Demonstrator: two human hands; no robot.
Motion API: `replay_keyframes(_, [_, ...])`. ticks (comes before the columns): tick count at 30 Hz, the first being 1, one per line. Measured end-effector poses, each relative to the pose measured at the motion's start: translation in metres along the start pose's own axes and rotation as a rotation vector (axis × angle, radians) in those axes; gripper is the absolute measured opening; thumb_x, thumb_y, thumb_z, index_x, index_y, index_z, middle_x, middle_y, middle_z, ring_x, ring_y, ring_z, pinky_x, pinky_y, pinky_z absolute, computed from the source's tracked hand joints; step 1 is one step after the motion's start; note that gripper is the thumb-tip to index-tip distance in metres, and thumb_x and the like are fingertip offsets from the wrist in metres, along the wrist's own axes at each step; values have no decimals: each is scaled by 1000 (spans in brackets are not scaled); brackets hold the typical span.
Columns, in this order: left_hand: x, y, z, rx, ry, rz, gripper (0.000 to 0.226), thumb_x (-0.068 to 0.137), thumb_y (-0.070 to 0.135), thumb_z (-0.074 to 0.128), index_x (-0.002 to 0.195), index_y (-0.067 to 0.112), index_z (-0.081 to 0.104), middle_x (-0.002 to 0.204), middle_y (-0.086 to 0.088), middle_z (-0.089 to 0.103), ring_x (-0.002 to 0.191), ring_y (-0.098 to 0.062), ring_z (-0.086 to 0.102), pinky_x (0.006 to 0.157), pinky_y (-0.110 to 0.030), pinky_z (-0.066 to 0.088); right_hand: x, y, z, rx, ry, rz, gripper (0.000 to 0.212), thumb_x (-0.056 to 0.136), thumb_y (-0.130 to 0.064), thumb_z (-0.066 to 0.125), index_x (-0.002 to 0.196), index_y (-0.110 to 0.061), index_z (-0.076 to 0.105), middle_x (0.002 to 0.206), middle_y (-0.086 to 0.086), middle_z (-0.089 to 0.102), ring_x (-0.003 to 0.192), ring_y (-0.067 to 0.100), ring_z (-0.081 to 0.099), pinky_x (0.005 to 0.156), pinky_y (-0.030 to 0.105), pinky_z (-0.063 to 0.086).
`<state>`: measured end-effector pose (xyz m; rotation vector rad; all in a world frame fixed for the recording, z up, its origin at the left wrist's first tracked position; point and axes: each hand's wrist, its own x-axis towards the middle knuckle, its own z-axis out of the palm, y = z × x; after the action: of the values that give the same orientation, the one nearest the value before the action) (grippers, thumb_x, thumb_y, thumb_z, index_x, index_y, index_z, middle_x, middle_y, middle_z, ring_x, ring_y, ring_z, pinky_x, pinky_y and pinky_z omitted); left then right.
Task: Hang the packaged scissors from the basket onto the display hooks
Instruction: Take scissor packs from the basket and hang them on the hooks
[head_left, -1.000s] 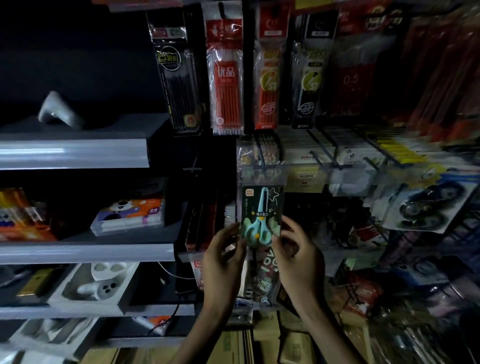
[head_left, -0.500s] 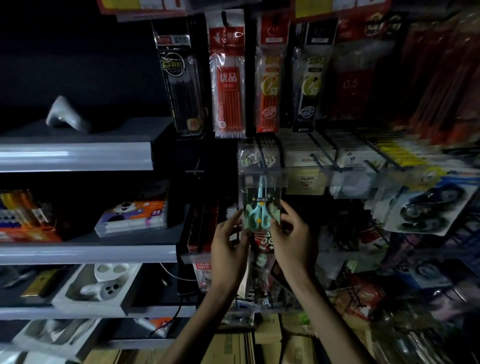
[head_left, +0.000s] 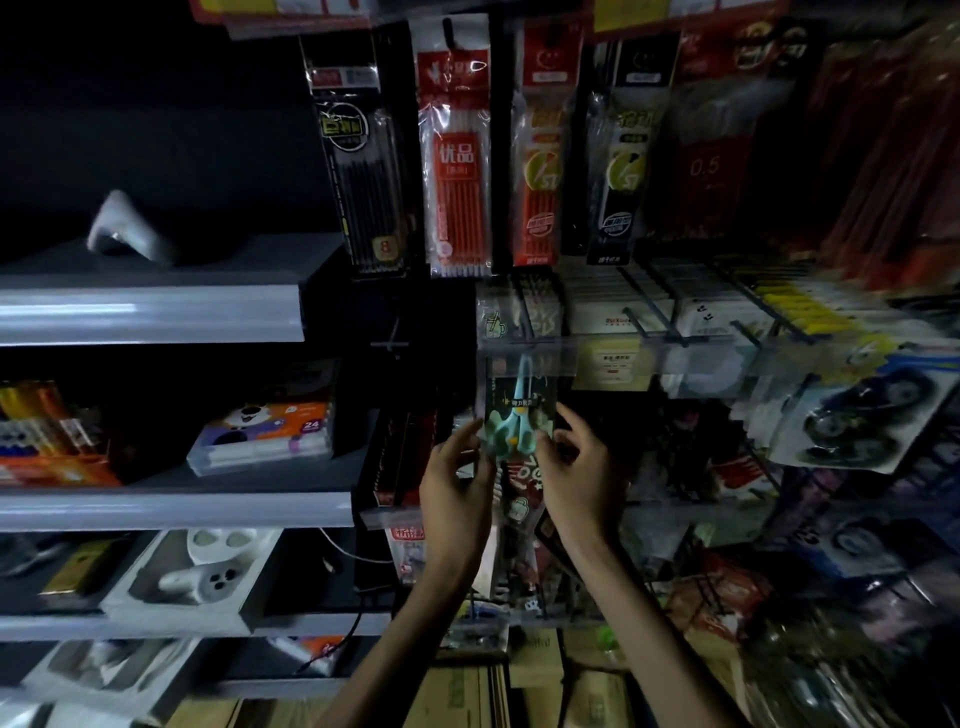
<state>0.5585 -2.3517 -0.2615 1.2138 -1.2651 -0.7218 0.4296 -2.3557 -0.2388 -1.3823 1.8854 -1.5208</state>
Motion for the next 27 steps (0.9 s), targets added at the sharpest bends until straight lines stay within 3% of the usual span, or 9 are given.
replay_keyframes(3, [3, 7, 2, -27, 101, -36, 15, 98, 29, 74, 113, 30, 73, 102, 14, 76, 96, -1, 72, 81, -29, 62, 9, 2, 4, 55, 53, 37, 26, 91, -46, 70, 113, -34, 67, 95, -16, 72, 81, 6, 69, 68, 39, 61])
replay_keyframes(7, [11, 5, 5, -18, 151, -80, 6, 94, 31, 77, 94, 25, 77, 89, 13, 78, 86, -4, 74, 81, -38, 63, 15, 2, 7, 112, 71, 61, 17, 89, -43, 76, 93, -30, 66, 83, -13, 71, 74, 6, 68, 60, 31, 53])
replay_keyframes(13, [29, 9, 10, -11, 167, -95, 14, 94, 36, 78, 92, 22, 78, 85, 10, 78, 83, -4, 74, 80, -40, 63, 31, -3, 11, 147, 81, 42, 19, 86, -40, 79, 84, -32, 62, 77, -12, 69, 72, 8, 68, 63, 38, 57])
replay_keyframes(27, [33, 2, 11, 79, 151, -136, 18, 94, 43, 75, 97, 25, 76, 90, 12, 77, 85, -1, 73, 78, -36, 63, 36, 2, 11, 60, 51, 62, 23, 85, -42, 79, 84, -23, 67, 69, -16, 64, 63, 1, 61, 54, 25, 44])
